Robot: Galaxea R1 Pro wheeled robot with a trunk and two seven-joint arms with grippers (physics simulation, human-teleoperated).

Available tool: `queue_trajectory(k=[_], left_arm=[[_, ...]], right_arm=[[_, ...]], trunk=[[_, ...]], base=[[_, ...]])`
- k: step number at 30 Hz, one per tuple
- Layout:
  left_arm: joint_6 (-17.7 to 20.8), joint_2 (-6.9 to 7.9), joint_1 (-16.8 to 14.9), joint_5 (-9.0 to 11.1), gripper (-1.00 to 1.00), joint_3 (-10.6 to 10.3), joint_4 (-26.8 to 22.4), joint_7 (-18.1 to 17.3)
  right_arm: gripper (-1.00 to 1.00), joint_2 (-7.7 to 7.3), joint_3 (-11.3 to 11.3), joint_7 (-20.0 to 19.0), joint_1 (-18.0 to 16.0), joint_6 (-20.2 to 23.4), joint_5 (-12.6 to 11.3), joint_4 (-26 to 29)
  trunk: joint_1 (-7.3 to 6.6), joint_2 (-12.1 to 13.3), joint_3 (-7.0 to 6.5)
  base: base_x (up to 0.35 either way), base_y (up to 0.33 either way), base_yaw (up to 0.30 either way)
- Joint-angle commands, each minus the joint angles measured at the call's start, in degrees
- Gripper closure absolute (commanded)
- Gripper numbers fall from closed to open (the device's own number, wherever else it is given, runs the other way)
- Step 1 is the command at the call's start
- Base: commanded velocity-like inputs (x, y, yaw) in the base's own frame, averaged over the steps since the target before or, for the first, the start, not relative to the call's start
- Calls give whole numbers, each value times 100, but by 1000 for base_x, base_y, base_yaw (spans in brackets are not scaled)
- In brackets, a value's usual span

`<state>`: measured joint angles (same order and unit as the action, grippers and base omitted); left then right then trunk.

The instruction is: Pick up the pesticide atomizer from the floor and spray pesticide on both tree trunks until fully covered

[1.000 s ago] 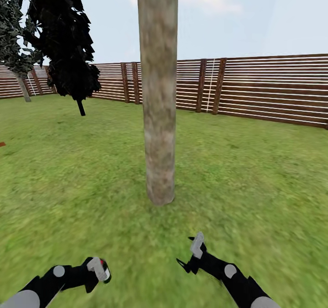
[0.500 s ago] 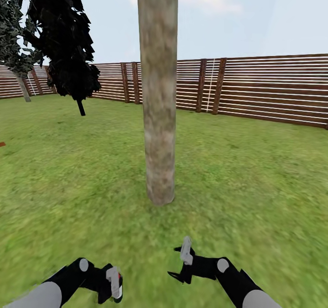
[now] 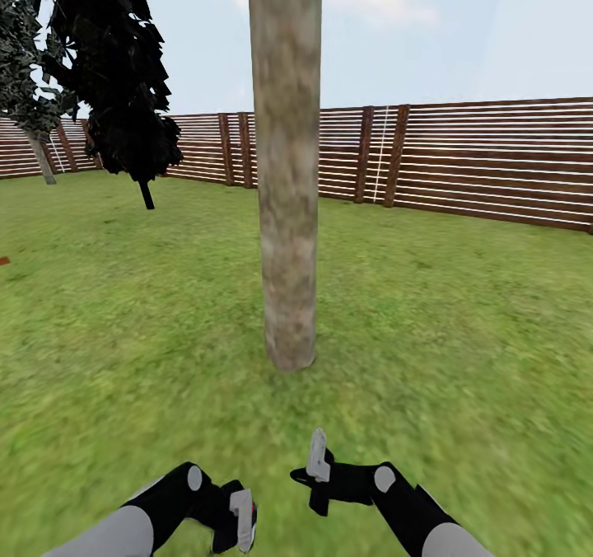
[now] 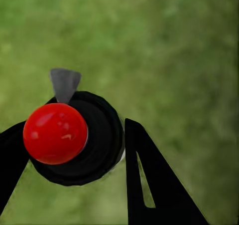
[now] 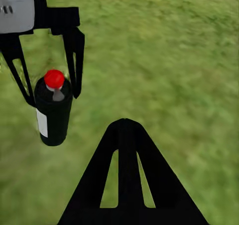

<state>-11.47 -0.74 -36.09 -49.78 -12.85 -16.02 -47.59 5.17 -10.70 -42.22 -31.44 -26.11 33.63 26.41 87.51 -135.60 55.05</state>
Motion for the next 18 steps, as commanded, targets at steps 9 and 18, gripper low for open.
queue_trajectory(k=[9, 18], left_arm=[[29, -163, -30, -117, 100, 10, -571, -18], [17, -198, -55, -62, 100, 12, -786, -211]], right_arm=[[100, 109, -3, 4, -2, -26, 56, -4], [100, 116, -3, 4, -2, -26, 56, -6]], trunk=[[-1, -2, 6], [-1, -2, 6]], base=[[0, 0, 0], [0, 0, 0]])
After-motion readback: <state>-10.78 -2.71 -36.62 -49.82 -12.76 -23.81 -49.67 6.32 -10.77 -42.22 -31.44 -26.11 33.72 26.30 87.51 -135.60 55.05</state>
